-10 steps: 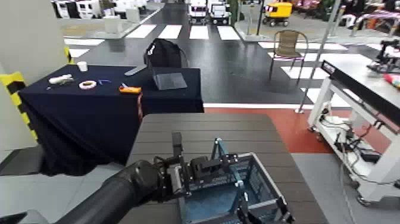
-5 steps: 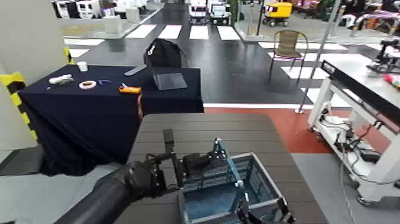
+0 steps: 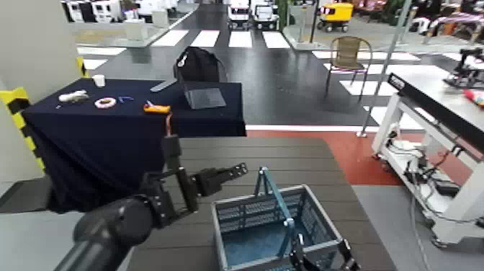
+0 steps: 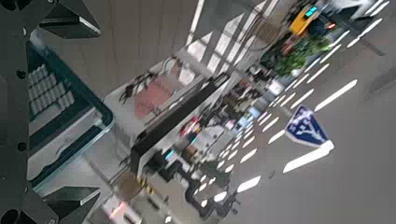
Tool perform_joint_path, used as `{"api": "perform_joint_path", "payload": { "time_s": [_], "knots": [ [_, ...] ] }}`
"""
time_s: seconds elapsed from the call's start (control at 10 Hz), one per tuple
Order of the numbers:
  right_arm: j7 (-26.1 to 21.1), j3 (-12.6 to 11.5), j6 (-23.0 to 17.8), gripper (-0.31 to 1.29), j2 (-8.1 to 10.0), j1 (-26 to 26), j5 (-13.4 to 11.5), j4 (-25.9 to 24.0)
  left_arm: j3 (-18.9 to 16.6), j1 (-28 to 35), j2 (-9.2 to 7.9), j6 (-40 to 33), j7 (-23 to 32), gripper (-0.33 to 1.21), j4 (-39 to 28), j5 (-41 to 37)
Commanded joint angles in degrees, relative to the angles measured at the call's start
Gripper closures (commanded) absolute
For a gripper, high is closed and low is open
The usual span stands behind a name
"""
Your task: Place the crate on the table.
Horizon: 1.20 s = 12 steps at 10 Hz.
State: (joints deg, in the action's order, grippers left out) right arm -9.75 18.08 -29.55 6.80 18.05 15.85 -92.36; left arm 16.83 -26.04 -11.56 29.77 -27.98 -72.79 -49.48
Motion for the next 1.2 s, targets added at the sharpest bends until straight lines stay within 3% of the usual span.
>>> {"api": "perform_joint_path", "payload": {
  "time_s": [0.1,0.3,0.5,0.6,0.9,1.2],
  "knots": [
    [0.00,-0.68,0.28,0.14,-0.38,0.32,-1.17,-0.45,-6.72,11.01,-1.10,-3.14,8.46,0.11,-15.98,5.36],
    [-0.18,-1.21,0.37,0.14,-0.56,0.76,-1.79,-0.63,-9.01,19.71,-0.40,-10.17,15.06,0.11,-23.28,9.32],
    [-0.18,-1.65,0.28,0.14,-0.65,1.03,-1.79,-0.80,-11.29,26.22,2.07,-15.80,17.16,0.12,-27.50,16.87],
    [-0.18,-1.82,0.37,0.14,-0.65,1.11,-1.88,-0.89,-11.64,28.94,2.50,-20.10,18.22,0.12,-29.08,20.74],
    [-0.27,-2.35,0.45,0.14,-0.65,1.47,-2.14,-1.15,-7.69,35.44,0.48,-33.55,26.66,0.12,-29.87,27.69],
    [-0.27,-2.52,0.89,0.14,-0.56,1.55,-2.23,-1.42,-6.28,39.93,0.04,-38.74,31.14,0.12,-29.25,34.10]
  ]
}}
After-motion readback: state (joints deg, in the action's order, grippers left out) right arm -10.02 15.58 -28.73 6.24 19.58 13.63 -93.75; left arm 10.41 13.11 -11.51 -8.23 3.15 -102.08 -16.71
